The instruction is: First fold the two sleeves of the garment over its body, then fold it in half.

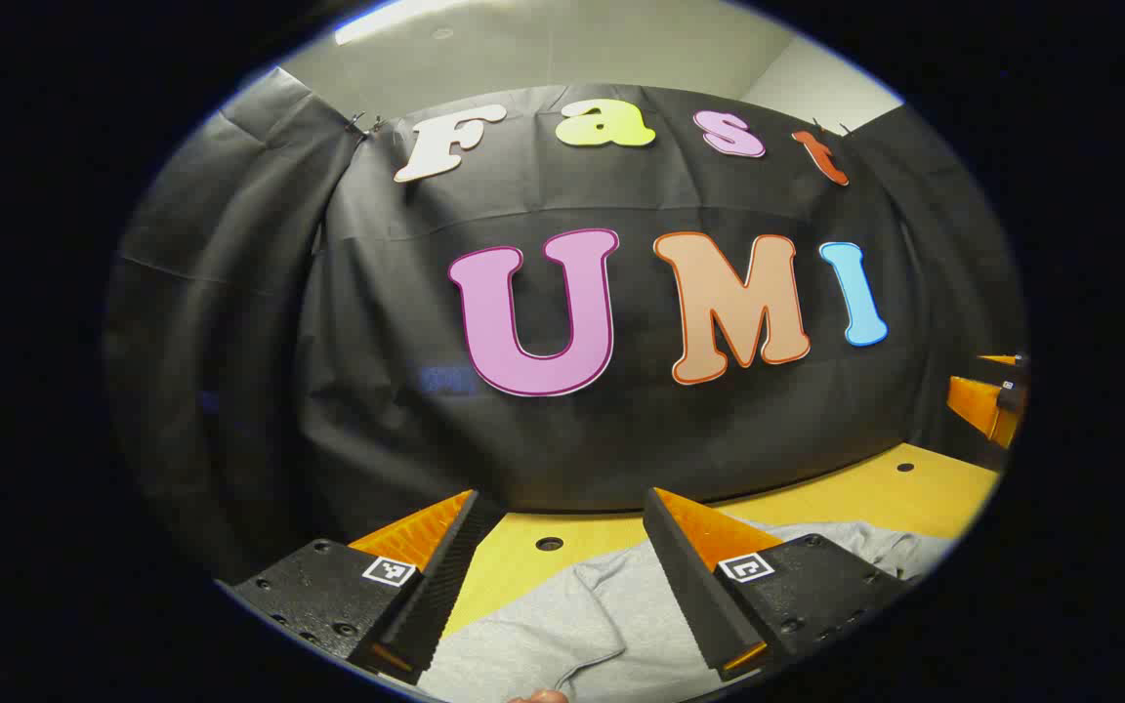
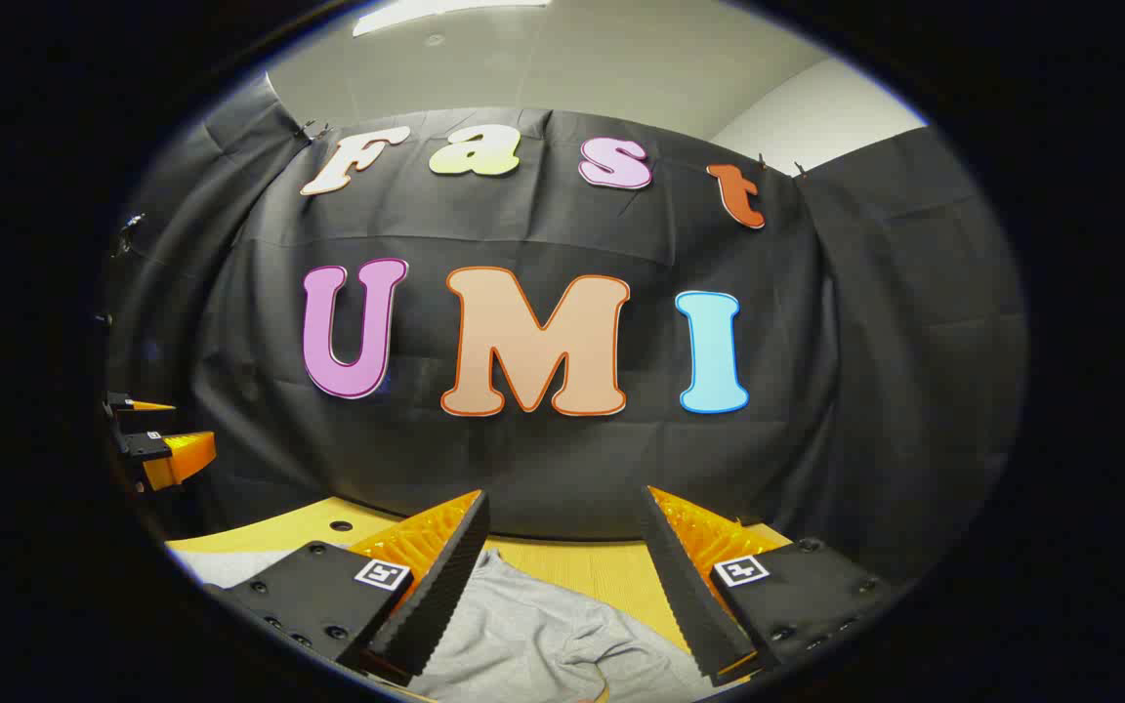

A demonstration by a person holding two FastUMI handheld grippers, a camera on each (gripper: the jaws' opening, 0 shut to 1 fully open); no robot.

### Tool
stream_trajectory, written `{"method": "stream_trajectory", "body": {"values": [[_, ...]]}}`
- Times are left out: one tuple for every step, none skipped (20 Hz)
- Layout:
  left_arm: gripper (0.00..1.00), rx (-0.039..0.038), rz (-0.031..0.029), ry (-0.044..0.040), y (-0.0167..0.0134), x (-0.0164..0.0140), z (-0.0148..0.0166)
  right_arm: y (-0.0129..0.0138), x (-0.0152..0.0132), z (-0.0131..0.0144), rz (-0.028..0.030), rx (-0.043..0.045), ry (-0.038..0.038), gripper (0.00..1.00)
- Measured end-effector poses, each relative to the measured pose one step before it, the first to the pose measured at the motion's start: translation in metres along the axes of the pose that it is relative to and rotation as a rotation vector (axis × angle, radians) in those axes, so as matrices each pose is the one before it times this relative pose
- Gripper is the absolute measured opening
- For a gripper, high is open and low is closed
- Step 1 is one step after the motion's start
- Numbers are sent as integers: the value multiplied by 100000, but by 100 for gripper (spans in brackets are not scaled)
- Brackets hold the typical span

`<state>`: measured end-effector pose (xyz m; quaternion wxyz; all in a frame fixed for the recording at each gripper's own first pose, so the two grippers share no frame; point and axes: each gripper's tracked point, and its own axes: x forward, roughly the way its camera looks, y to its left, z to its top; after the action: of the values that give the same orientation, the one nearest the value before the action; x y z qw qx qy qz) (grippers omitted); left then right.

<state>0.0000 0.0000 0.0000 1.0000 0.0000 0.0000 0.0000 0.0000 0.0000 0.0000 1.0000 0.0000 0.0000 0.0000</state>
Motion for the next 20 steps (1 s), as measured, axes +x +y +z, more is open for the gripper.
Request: {"method": "stream_trajectory", "body": {"values": [[99,-67,-89,-147,17,28,59,-67,-33,-31,-129,119,-13,97],[96,73,-87,-259,-51,131,162,15,-31,59,12,-95,-138,97],[96,86,-296,-137,-120,165,-30,-11,81,62,-249,-463,-7,97],[92,150,-337,-231,-110,56,148,-140,95,-141,-209,-349,213,97],[99,334,-170,-288,-79,123,54,-22,-2,-119,13,77,315,97],[96,331,-143,-251,-78,139,124,-1,48,-86,-92,287,244,97],[92,155,-209,-225,0,48,41,-91,100,51,-212,394,176,97],[96,-31,-235,-297,-96,91,169,-129,-40,24,-152,311,7,97],[99,-34,-252,-65,-128,120,4,-94,86,112,-330,99,-51,97],[96,-63,-228,84,-171,18,29,-106,93,-24,-188,169,22,97],[96,-249,-237,-173,-76,30,6,36,115,87,73,152,49,97],[96,-212,-241,-92,-156,43,121,-138,-4,-6,-264,-33,-132,97],[96,-196,-69,-13,-106,47,-97,-129,-5,131,-197,-33,-187,97],[92,-294,-111,-96,-113,64,100,-44,7,59,-51,87,-89,97],[96,-223,-38,4,-49,-34,-70,-85,9,-21,-51,9,5,97],[96,-55,-27,47,-46,-16,-4,-119,26,-65,-41,-136,48,97],[96,-50,136,-70,-17,-12,-7,-44,18,64,3,-172,26,97],[100,-30,117,-141,83,18,98,-40,45,8,98,48,-115,97],[96,121,131,133,41,-70,-115,25,-53,87,584,448,15,97],[99,139,210,149,51,-15,14,-7,-77,-266,655,574,228,96]]}}
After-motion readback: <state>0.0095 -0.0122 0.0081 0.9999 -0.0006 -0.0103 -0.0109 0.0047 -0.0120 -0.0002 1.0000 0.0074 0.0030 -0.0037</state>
